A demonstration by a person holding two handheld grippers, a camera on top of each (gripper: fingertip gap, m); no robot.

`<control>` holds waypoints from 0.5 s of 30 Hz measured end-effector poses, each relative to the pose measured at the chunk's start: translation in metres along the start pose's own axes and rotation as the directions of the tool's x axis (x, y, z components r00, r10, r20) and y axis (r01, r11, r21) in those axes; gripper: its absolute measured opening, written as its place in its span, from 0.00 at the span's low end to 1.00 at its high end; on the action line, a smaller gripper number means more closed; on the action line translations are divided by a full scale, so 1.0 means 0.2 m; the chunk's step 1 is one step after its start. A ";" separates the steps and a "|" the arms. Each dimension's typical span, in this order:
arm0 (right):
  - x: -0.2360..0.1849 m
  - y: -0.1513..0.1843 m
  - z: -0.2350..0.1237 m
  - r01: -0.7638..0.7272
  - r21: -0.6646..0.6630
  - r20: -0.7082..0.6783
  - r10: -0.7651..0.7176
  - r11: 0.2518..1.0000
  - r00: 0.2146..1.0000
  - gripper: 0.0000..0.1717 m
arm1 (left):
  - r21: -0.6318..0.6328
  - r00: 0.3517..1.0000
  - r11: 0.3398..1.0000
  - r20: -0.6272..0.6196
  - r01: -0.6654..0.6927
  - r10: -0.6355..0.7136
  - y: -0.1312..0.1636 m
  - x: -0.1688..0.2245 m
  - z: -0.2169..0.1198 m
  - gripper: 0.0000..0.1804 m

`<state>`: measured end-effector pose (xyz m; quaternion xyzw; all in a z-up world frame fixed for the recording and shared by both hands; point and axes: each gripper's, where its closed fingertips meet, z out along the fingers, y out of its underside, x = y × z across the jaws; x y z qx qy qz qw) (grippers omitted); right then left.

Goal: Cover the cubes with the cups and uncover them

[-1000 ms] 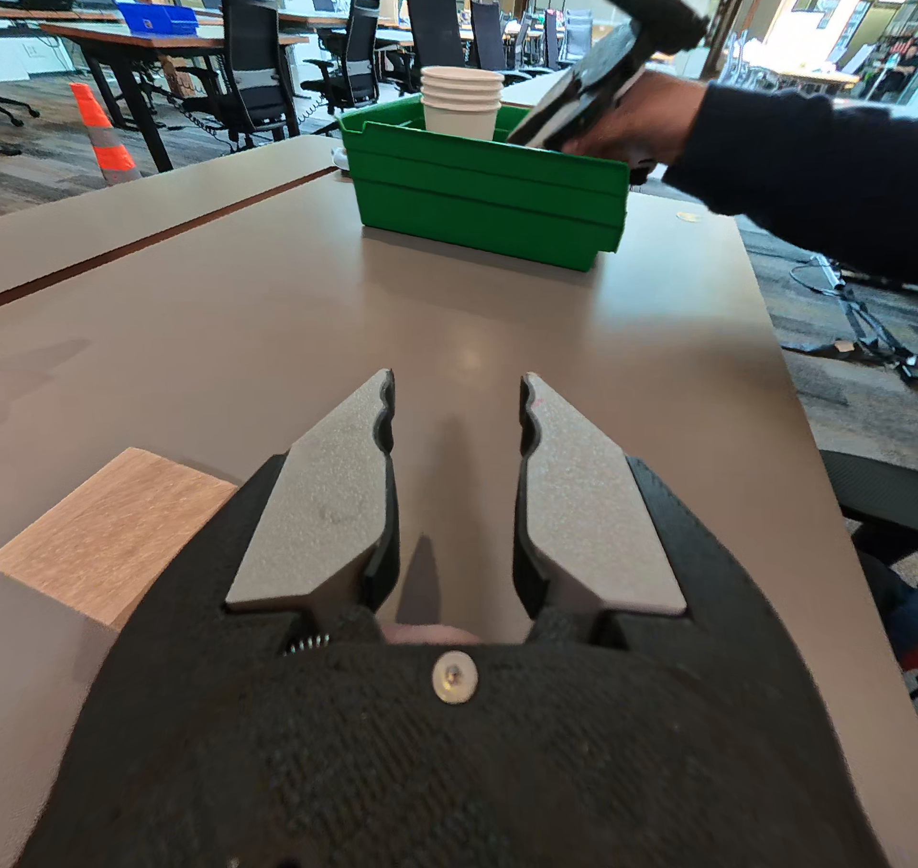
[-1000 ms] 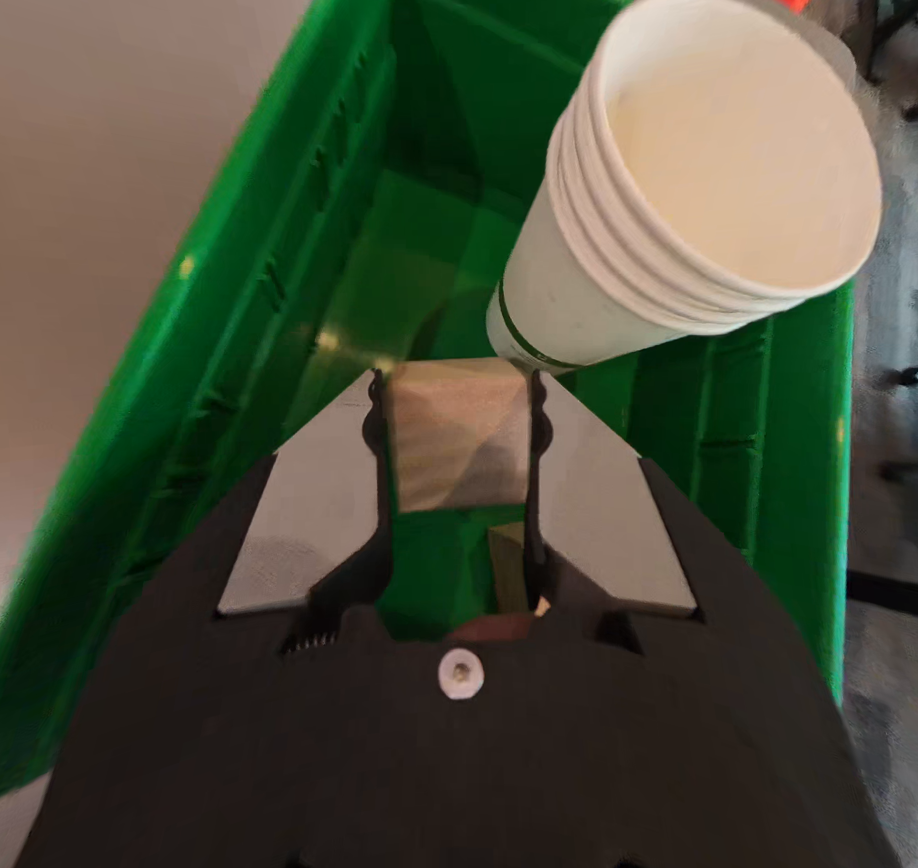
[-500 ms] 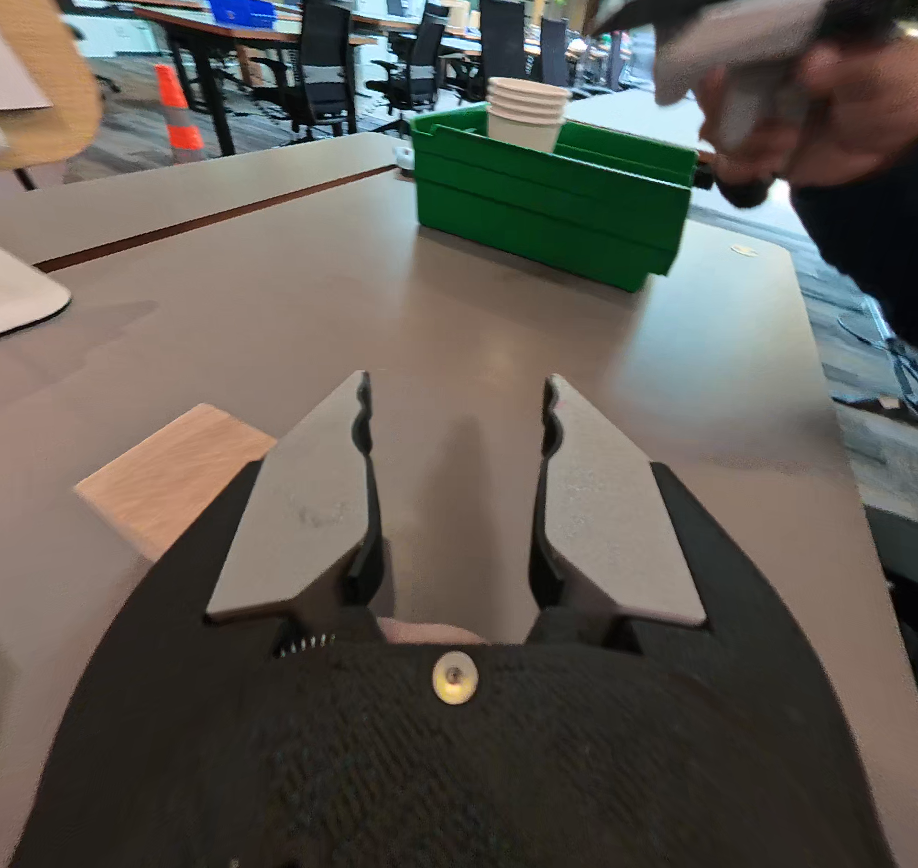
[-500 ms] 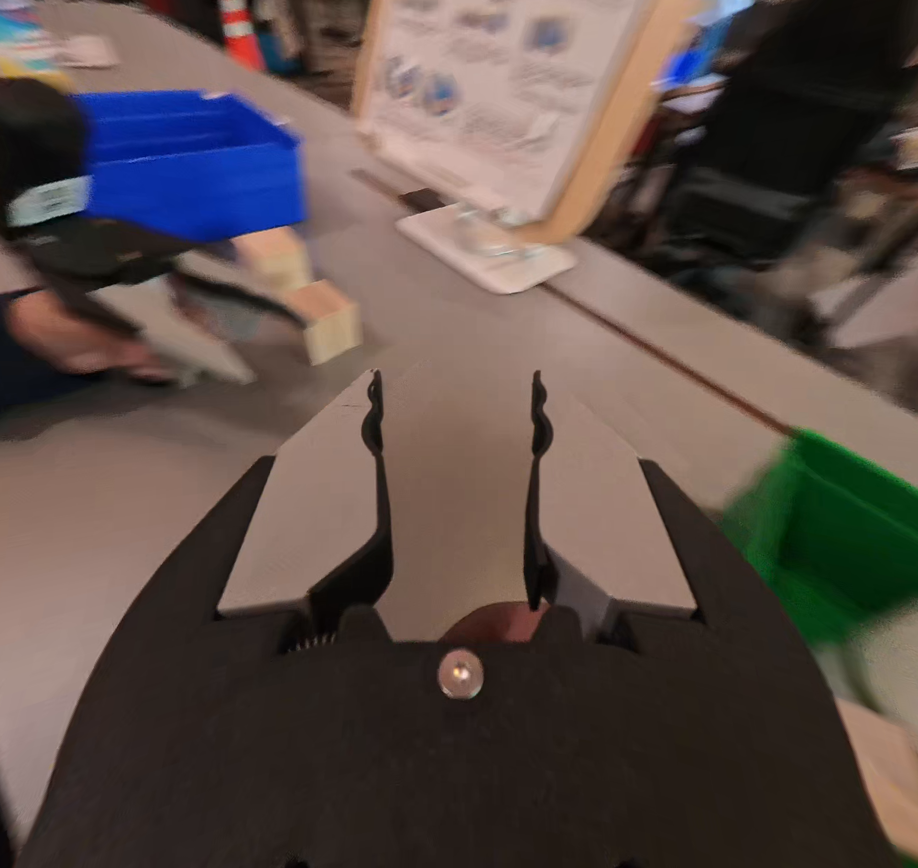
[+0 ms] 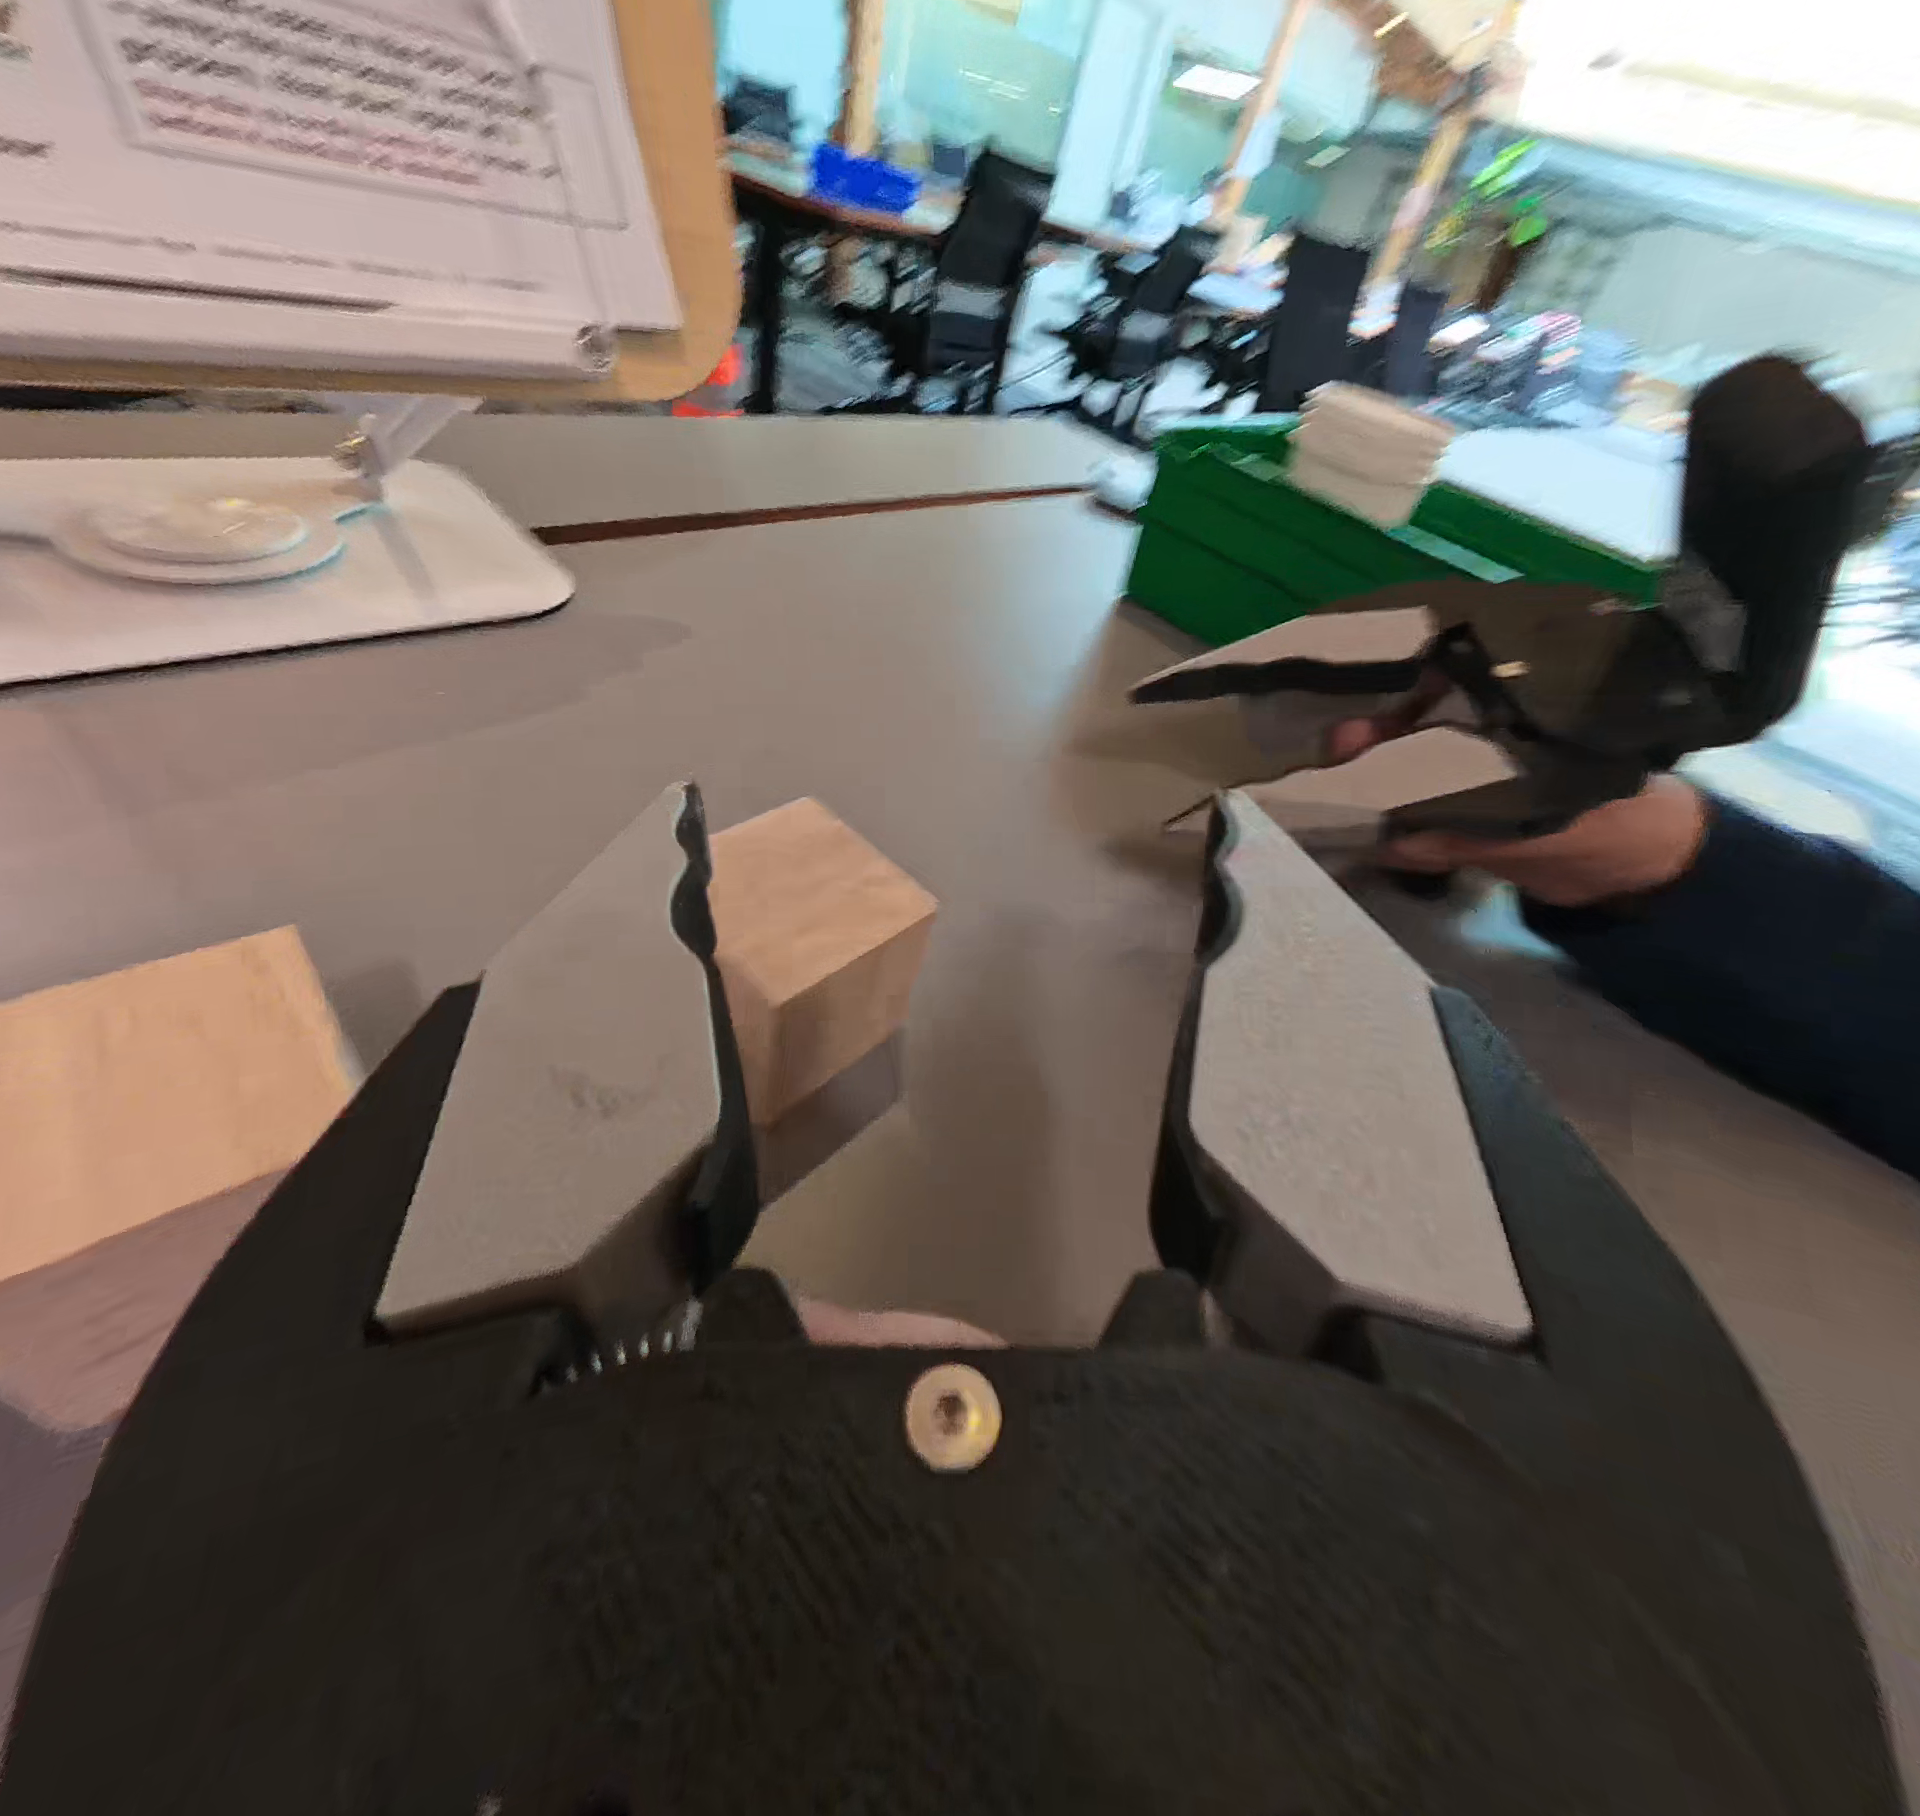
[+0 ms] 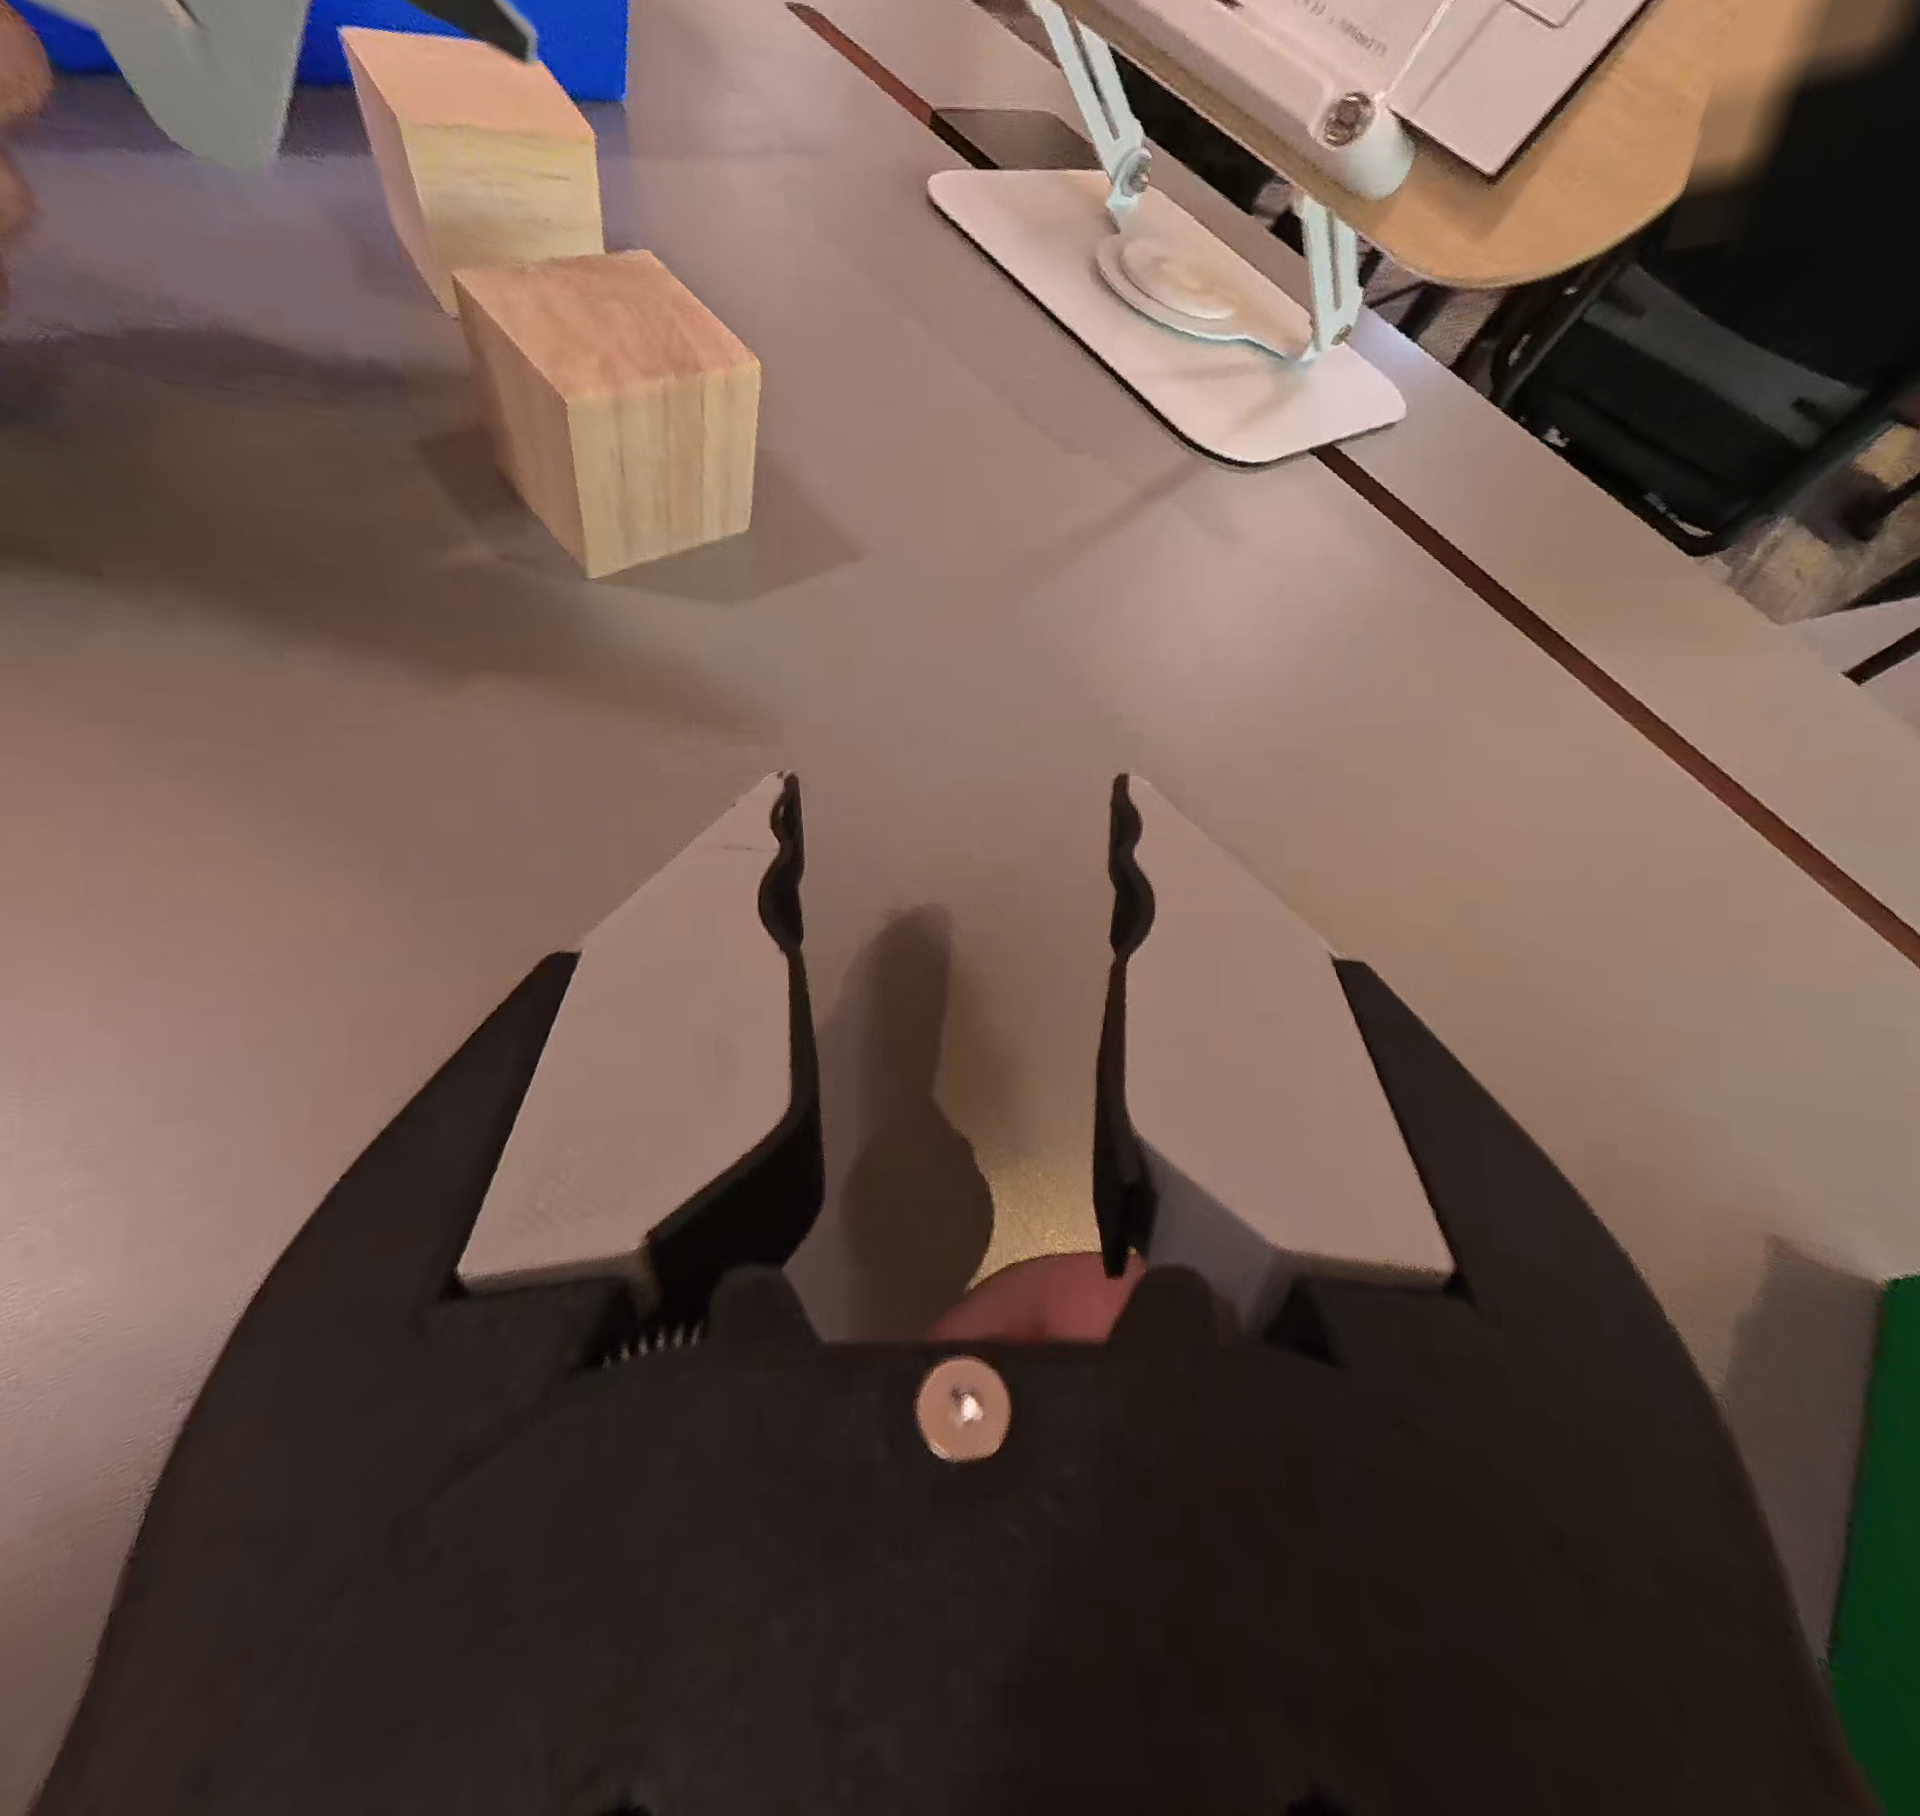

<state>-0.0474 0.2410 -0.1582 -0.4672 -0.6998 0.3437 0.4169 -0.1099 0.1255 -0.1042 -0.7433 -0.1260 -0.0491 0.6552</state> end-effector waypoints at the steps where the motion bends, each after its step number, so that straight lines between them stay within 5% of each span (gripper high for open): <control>1: 0.02 0.00 0.00 -0.002 0.001 -0.016 0.002 1.000 1.000 0.33 | -0.043 0.996 0.999 0.087 -0.013 0.017 0.03 -0.06 0.01 0.54; 3: 0.05 -0.01 0.00 0.000 0.015 -0.048 0.001 1.000 0.999 0.33 | -0.104 0.973 0.993 0.218 -0.049 0.071 0.06 -0.14 0.02 0.56; 7: 0.01 -0.02 0.02 0.032 0.008 -0.038 -0.031 0.999 0.999 0.33 | -0.290 0.965 0.948 0.181 -0.129 0.187 0.13 -0.10 0.12 0.58; 11: -0.01 -0.03 0.01 0.082 0.016 -0.061 -0.081 0.997 0.995 0.33 | -0.435 0.956 0.899 0.233 -0.060 0.176 0.23 -0.20 0.17 0.58; 15: 0.01 -0.03 0.02 0.038 0.018 -0.057 -0.037 0.999 0.998 0.32 | -0.562 0.951 0.826 0.235 -0.037 0.203 0.44 -0.25 0.24 0.49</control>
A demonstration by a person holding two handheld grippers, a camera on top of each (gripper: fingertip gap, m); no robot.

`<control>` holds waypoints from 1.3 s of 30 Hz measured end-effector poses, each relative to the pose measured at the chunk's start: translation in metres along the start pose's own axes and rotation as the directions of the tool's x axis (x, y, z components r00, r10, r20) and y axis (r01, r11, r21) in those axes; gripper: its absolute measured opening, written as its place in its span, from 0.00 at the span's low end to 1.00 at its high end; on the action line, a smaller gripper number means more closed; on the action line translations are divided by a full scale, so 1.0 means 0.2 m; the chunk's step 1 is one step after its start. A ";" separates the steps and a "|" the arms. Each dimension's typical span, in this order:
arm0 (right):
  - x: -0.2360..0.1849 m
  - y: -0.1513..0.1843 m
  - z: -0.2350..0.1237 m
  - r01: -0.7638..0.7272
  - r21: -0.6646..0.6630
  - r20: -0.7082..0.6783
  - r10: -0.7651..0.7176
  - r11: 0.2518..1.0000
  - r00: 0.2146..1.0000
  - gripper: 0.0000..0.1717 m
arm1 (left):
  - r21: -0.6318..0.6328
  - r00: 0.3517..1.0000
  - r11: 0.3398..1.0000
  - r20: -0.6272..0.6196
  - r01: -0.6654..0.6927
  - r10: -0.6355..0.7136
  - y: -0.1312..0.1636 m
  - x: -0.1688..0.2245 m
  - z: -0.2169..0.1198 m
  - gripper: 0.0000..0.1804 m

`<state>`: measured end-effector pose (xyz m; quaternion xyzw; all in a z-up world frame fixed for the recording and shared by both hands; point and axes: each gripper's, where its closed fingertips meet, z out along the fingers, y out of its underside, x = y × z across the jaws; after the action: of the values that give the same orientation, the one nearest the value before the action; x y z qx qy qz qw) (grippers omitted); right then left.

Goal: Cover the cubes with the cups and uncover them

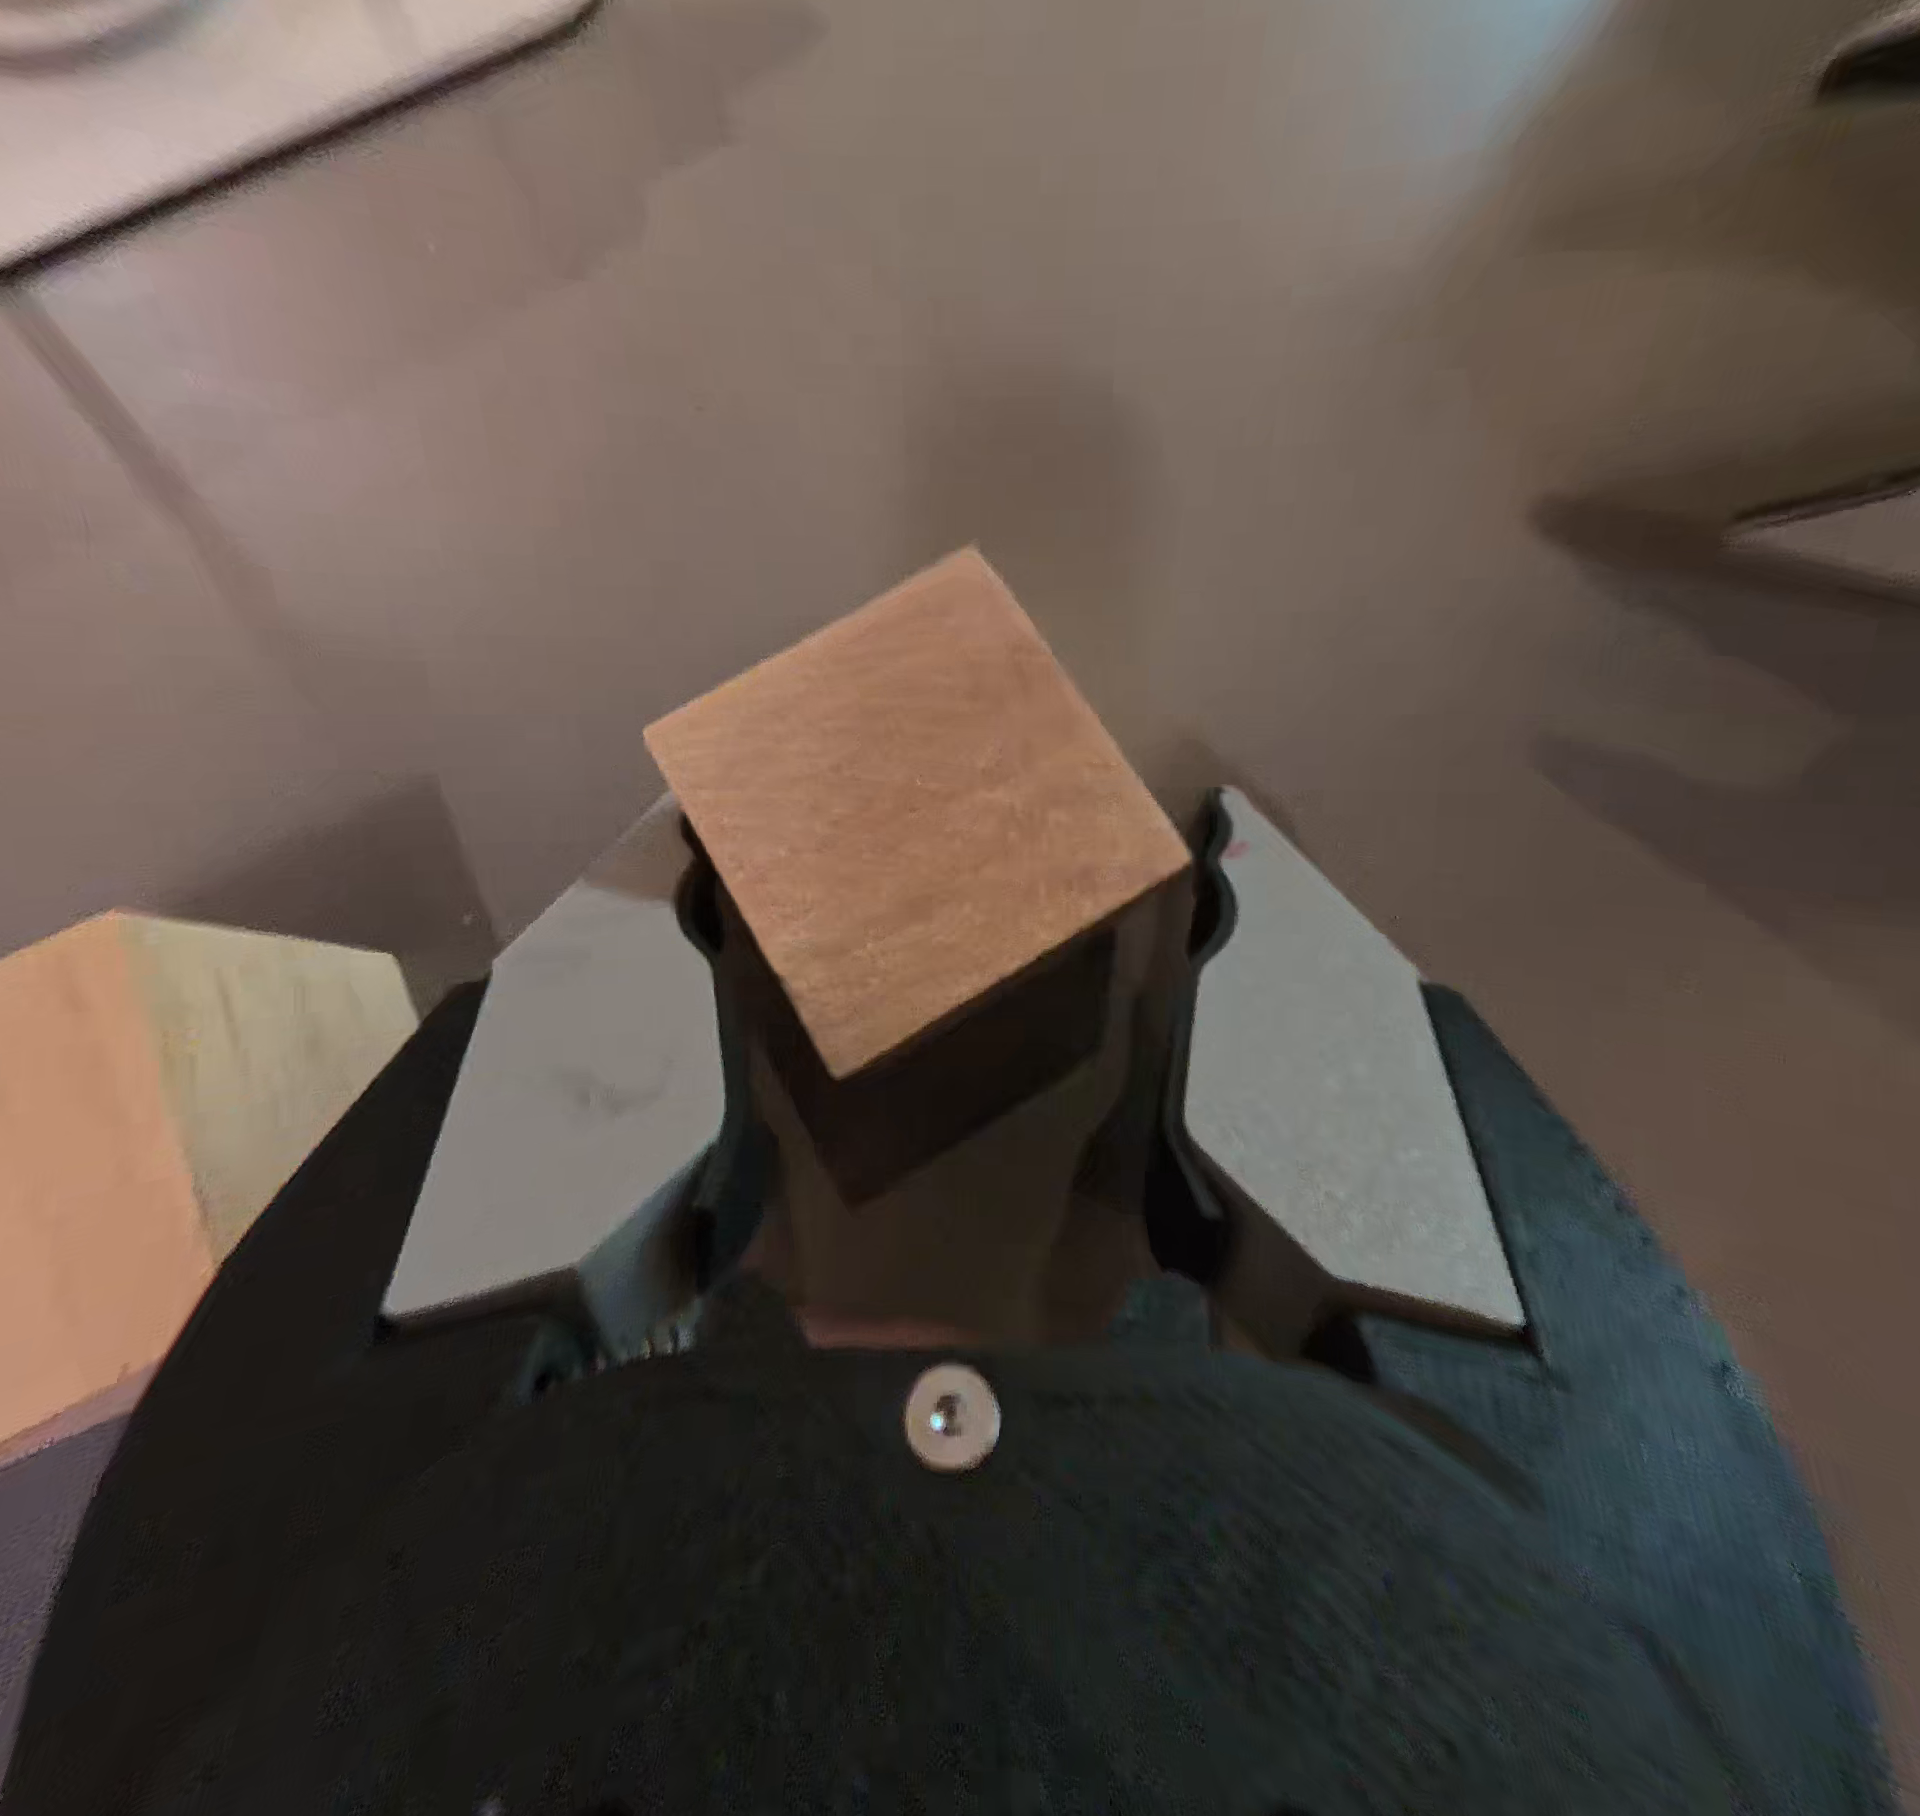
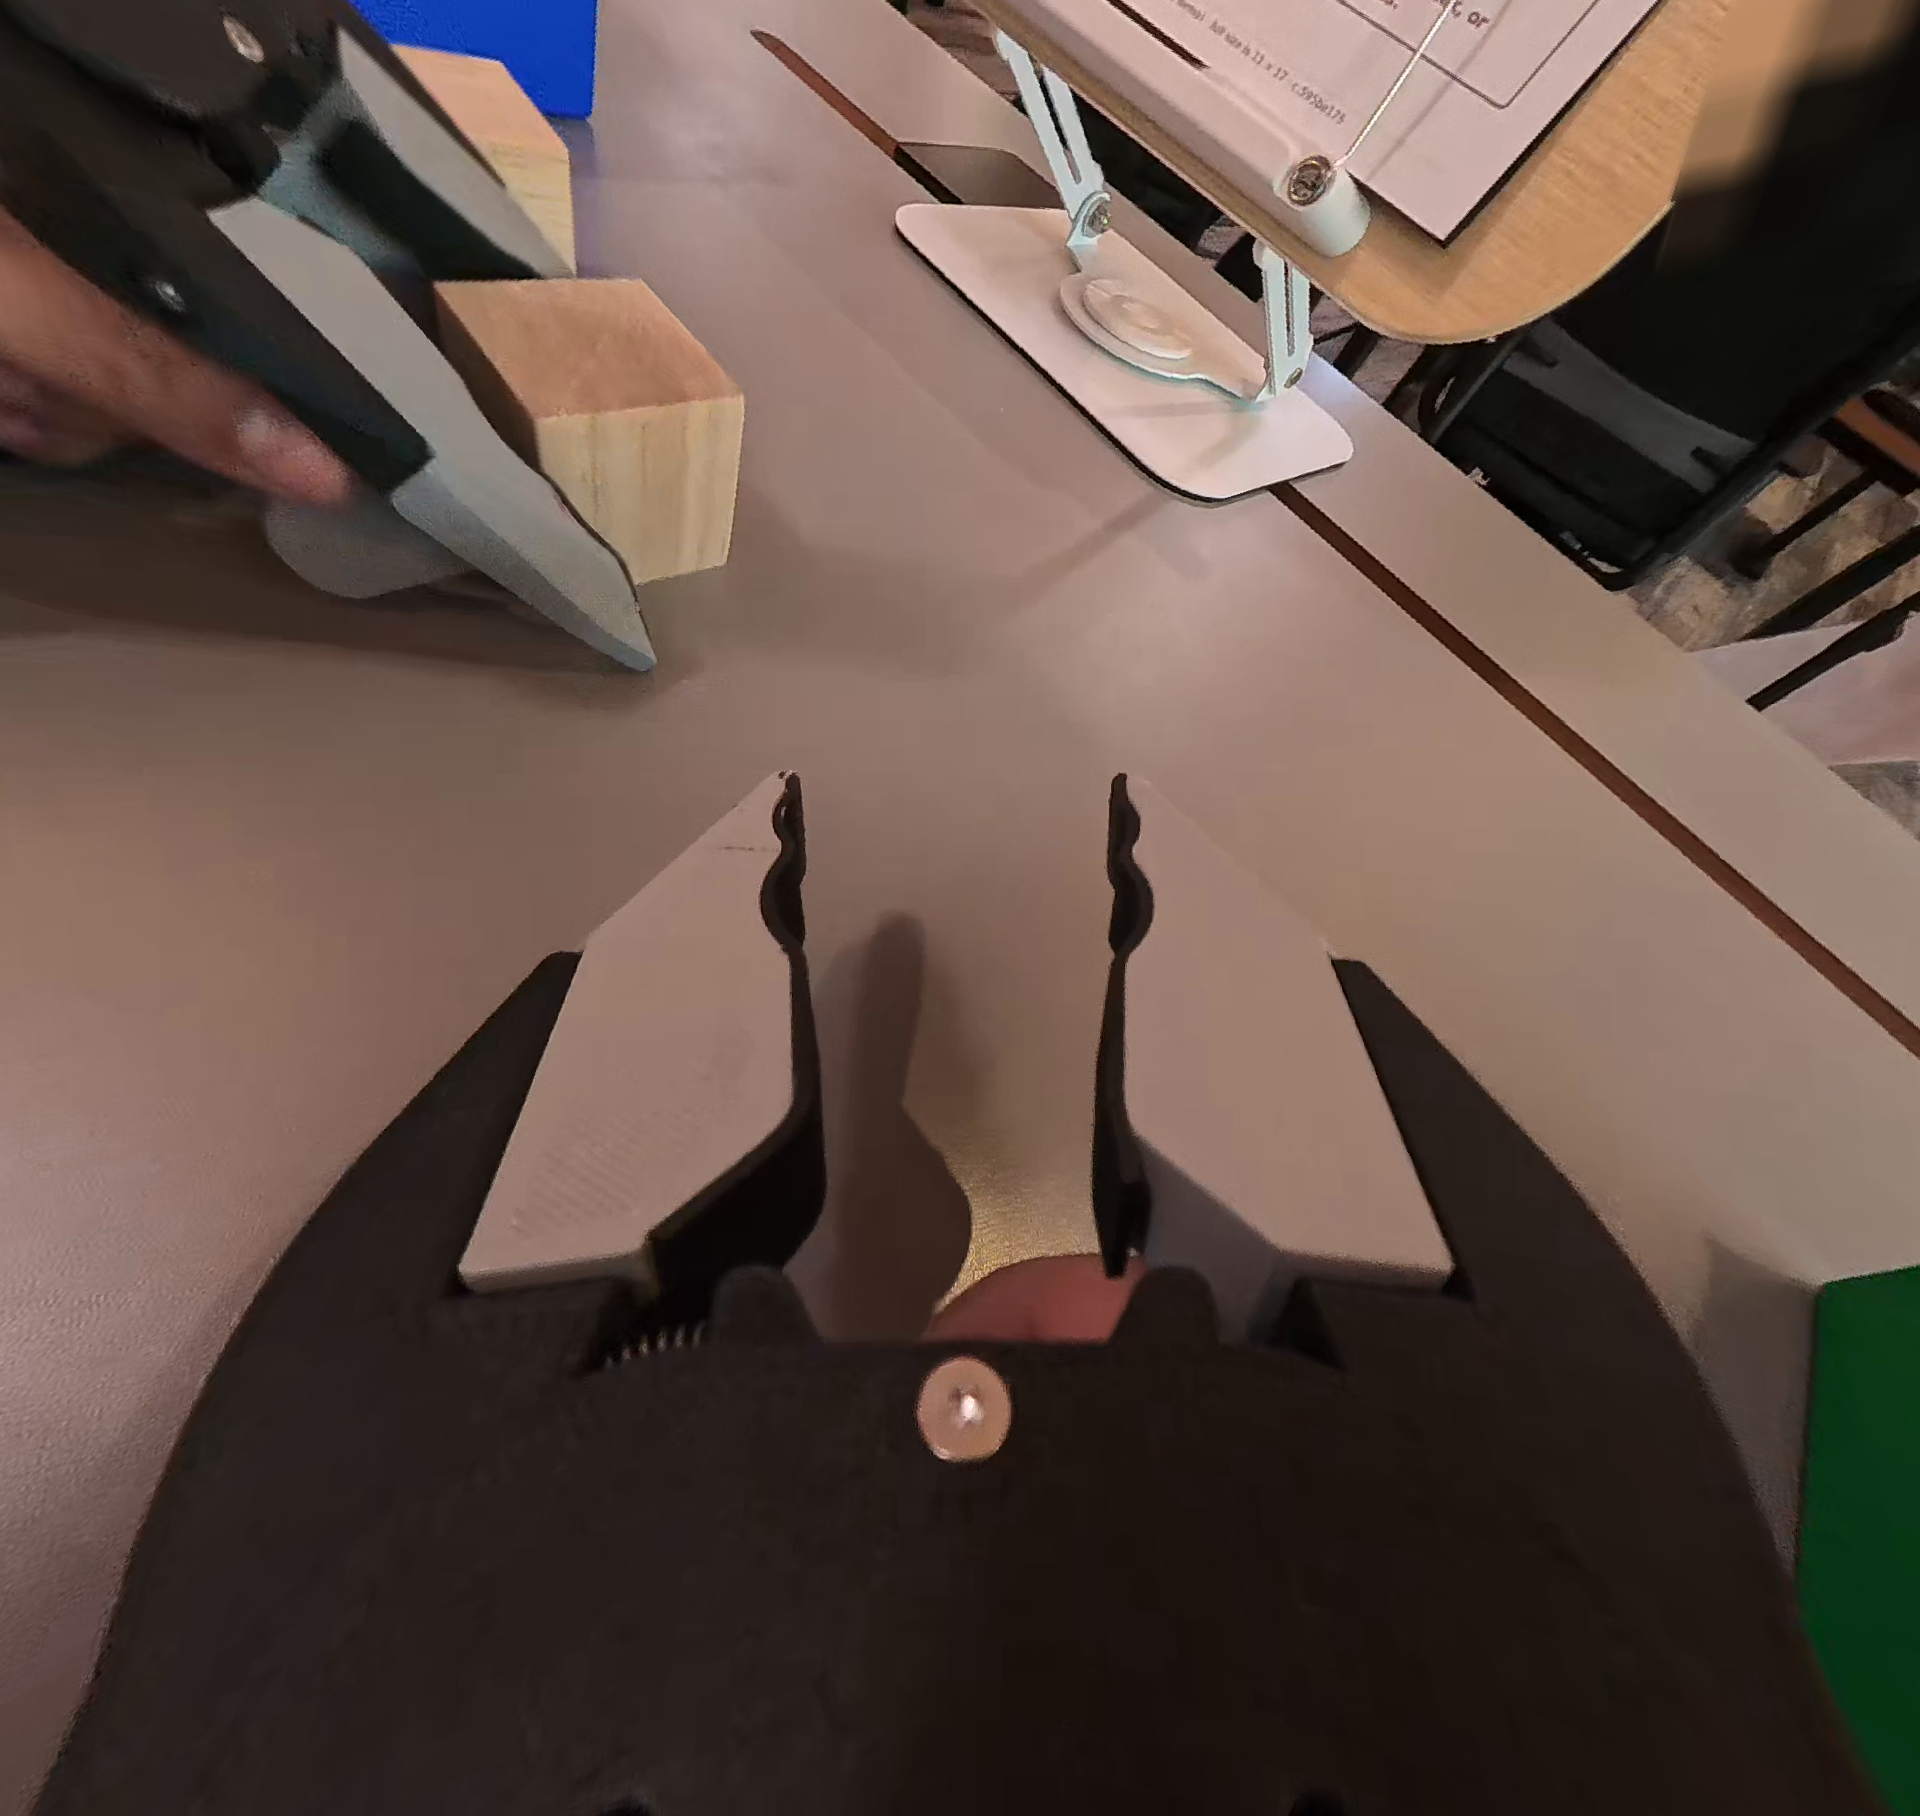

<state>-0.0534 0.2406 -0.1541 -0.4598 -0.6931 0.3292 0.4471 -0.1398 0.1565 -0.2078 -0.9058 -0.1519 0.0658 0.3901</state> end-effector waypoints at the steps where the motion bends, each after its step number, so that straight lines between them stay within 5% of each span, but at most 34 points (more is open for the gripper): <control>1: 0.00 0.00 0.00 -0.014 0.004 0.002 0.014 1.000 1.000 0.32 | 0.006 1.000 1.000 0.002 0.003 -0.003 -0.01 0.00 0.00 0.47; 7: -0.10 -0.07 -0.03 -0.176 0.053 0.184 0.164 0.983 0.969 0.34 | 0.131 0.972 0.964 0.073 -0.231 0.223 -0.10 0.09 -0.05 0.46; 12: -0.20 -0.22 -0.12 -0.511 0.070 0.510 0.409 0.857 0.756 0.42 | 0.328 0.772 0.700 0.318 -0.634 0.550 -0.26 0.27 -0.21 0.46; 17: -0.24 -0.34 -0.23 -0.669 0.033 0.706 0.456 0.743 0.542 0.48 | 0.529 0.730 0.523 0.331 -0.668 0.598 -0.35 0.48 -0.34 0.46; 22: -0.32 -0.35 -0.23 -0.665 -0.005 0.736 0.453 0.747 0.503 0.44 | 0.574 0.680 0.410 0.401 -0.709 0.614 -0.37 0.58 -0.42 0.46; 25: -0.36 -0.36 -0.24 -0.645 0.002 0.752 0.425 0.764 0.505 0.33 | 0.563 0.663 0.400 0.403 -0.723 0.631 -0.37 0.60 -0.41 0.46; 29: -0.36 -0.36 -0.22 -0.611 0.036 0.717 0.406 0.791 0.567 0.33 | 0.563 0.682 0.416 0.425 -0.714 0.596 -0.36 0.57 -0.40 0.46; 32: -0.30 -0.34 -0.18 -0.575 0.086 0.626 0.405 0.814 0.667 0.33 | 0.556 0.757 0.536 0.314 -0.636 0.573 -0.33 0.55 -0.33 0.43; 34: -0.22 -0.34 -0.18 -0.567 0.136 0.558 0.410 0.812 0.721 0.33 | 0.538 0.797 0.603 0.264 -0.589 0.543 -0.32 0.50 -0.29 0.33; 37: -0.05 -0.33 -0.20 -0.461 0.258 0.355 0.361 0.849 0.863 0.33 | 0.481 0.800 0.641 0.307 -0.598 0.516 -0.31 0.38 -0.27 0.04; 39: 0.07 -0.35 -0.26 -0.371 0.347 0.191 0.323 0.861 0.927 0.33 | 0.446 0.804 0.669 0.305 -0.594 0.510 -0.29 0.34 -0.25 0.00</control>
<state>-0.0330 0.2309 -0.0683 -0.4607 -0.5493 0.5599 0.4154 -0.0771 0.1812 -0.1316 -0.7598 0.1242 0.2896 0.5687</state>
